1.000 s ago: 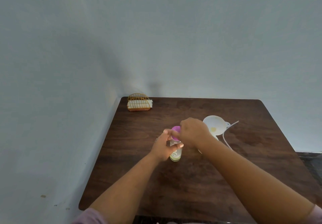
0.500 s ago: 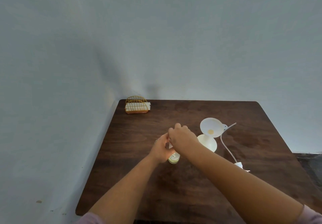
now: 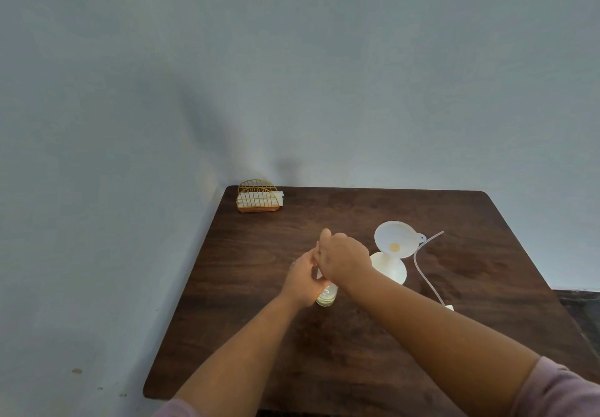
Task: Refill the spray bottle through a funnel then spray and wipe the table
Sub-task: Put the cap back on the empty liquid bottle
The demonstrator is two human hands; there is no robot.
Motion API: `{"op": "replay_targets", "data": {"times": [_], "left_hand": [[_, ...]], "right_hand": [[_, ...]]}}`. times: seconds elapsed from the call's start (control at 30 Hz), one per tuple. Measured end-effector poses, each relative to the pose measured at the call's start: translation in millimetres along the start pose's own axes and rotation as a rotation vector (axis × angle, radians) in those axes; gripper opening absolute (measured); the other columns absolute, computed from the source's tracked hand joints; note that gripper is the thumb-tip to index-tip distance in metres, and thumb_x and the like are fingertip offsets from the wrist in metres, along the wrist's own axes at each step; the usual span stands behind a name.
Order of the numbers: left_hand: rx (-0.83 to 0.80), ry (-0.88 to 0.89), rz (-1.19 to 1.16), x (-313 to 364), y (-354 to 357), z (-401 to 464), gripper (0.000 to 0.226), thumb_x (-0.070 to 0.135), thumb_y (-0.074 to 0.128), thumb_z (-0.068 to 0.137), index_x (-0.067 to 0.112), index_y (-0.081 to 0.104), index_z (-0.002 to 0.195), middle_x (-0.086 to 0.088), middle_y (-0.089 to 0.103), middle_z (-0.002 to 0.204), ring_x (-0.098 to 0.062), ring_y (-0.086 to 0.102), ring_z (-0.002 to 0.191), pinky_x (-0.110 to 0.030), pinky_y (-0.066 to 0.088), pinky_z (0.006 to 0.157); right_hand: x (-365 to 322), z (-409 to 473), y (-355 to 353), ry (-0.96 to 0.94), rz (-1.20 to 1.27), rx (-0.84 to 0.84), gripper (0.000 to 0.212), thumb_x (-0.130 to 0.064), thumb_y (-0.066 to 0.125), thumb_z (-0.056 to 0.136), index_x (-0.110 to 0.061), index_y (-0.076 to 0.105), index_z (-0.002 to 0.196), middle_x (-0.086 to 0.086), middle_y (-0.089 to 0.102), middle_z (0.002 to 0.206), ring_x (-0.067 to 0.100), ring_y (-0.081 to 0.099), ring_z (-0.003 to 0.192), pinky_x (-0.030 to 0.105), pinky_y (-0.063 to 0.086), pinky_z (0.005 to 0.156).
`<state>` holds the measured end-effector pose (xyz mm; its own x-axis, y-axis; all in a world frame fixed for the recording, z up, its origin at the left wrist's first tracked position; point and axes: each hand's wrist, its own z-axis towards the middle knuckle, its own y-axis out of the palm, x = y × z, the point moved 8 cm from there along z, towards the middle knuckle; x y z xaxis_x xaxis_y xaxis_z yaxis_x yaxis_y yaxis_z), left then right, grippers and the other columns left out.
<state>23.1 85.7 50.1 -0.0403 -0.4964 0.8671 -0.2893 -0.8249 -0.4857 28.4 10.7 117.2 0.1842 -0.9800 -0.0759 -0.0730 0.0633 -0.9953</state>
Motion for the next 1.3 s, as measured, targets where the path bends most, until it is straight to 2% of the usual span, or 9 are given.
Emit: {"op": "replay_targets", "data": {"times": [0.17, 0.23, 0.37, 0.53, 0.77, 0.83, 0.93, 1.03, 1.3], "left_hand": [[0.025, -0.017, 0.056, -10, 1, 1, 0.030, 0.013, 0.074, 0.082, 0.025, 0.058, 0.104, 0.013, 0.065, 0.100, -0.004, 0.062, 0.093, -0.015, 0.050, 0.079], [0.007, -0.045, 0.078, -15, 3, 1, 0.037, 0.016, 0.076, 0.080, 0.025, 0.058, 0.111, 0.014, 0.065, 0.103, -0.005, 0.061, 0.098, -0.026, 0.052, 0.086], [0.028, -0.096, 0.089, -17, 5, 1, 0.047, 0.022, 0.079, 0.078, 0.026, 0.056, 0.119, 0.014, 0.063, 0.109, -0.002, 0.056, 0.099, -0.021, 0.045, 0.081], [0.047, -0.109, 0.145, -13, 6, 5, 0.048, 0.024, 0.081, 0.074, 0.021, 0.059, 0.117, 0.007, 0.065, 0.111, -0.011, 0.060, 0.102, -0.026, 0.047, 0.084], [0.066, -0.057, 0.106, 12, -31, 40, 0.034, 0.023, 0.080, 0.077, 0.018, 0.057, 0.102, 0.010, 0.058, 0.086, -0.010, 0.056, 0.083, -0.022, 0.042, 0.069], [0.063, -0.040, 0.063, 23, -47, 63, 0.035, 0.021, 0.081, 0.076, 0.022, 0.055, 0.099, 0.012, 0.056, 0.083, -0.009, 0.057, 0.083, -0.023, 0.044, 0.072], [0.088, -0.049, -0.016, 30, -71, 104, 0.048, 0.016, 0.083, 0.073, 0.019, 0.057, 0.113, 0.003, 0.065, 0.102, -0.019, 0.063, 0.099, -0.036, 0.052, 0.089], [0.120, -0.034, -0.003, 32, -92, 154, 0.053, 0.014, 0.084, 0.072, 0.015, 0.056, 0.117, -0.005, 0.067, 0.111, -0.024, 0.063, 0.103, -0.046, 0.051, 0.095], [0.075, 0.026, 0.201, 18, -108, 255, 0.052, 0.023, 0.073, 0.085, 0.010, 0.049, 0.130, -0.012, 0.062, 0.127, -0.030, 0.058, 0.116, -0.031, 0.042, 0.091]], "right_hand": [[9, 2, 8, 0.015, 0.248, -0.047, 0.029, -0.039, 0.041, 0.098, -0.016, 0.039, 0.117, 0.006, 0.051, 0.095, 0.016, 0.056, 0.074, 0.024, 0.047, 0.065], [12, 1, 18, 0.000, 0.299, -0.131, 0.042, -0.040, 0.053, 0.092, -0.021, 0.035, 0.125, 0.006, 0.051, 0.109, 0.019, 0.058, 0.086, 0.027, 0.053, 0.074], [20, -4, 23, -0.014, 0.425, -0.125, 0.071, -0.029, 0.075, 0.078, -0.024, 0.032, 0.134, 0.004, 0.048, 0.126, 0.023, 0.056, 0.106, 0.027, 0.053, 0.087], [29, -1, 22, 0.032, 0.524, -0.102, 0.068, -0.020, 0.080, 0.074, -0.021, 0.038, 0.128, 0.004, 0.054, 0.123, 0.021, 0.056, 0.108, 0.024, 0.050, 0.085], [31, 43, -14, 0.002, 0.549, -0.050, 0.060, -0.018, 0.075, 0.078, -0.017, 0.039, 0.127, 0.007, 0.057, 0.118, 0.019, 0.057, 0.102, 0.026, 0.048, 0.081], [35, 70, -30, 0.007, 0.555, -0.030, 0.058, -0.019, 0.073, 0.081, -0.013, 0.039, 0.128, 0.009, 0.059, 0.116, 0.021, 0.058, 0.100, 0.026, 0.048, 0.082], [38, 119, -45, 0.017, 0.545, -0.038, 0.056, -0.021, 0.070, 0.084, -0.012, 0.038, 0.130, 0.010, 0.059, 0.116, 0.021, 0.057, 0.097, 0.028, 0.048, 0.080], [42, 172, -52, 0.044, 0.538, -0.003, 0.054, -0.021, 0.068, 0.084, -0.013, 0.039, 0.129, 0.012, 0.059, 0.116, 0.023, 0.056, 0.095, 0.028, 0.044, 0.075], [62, 260, -33, 0.128, 0.533, 0.040, 0.066, -0.011, 0.070, 0.082, -0.010, 0.035, 0.138, 0.015, 0.053, 0.127, 0.030, 0.053, 0.113, 0.028, 0.042, 0.083]]}}
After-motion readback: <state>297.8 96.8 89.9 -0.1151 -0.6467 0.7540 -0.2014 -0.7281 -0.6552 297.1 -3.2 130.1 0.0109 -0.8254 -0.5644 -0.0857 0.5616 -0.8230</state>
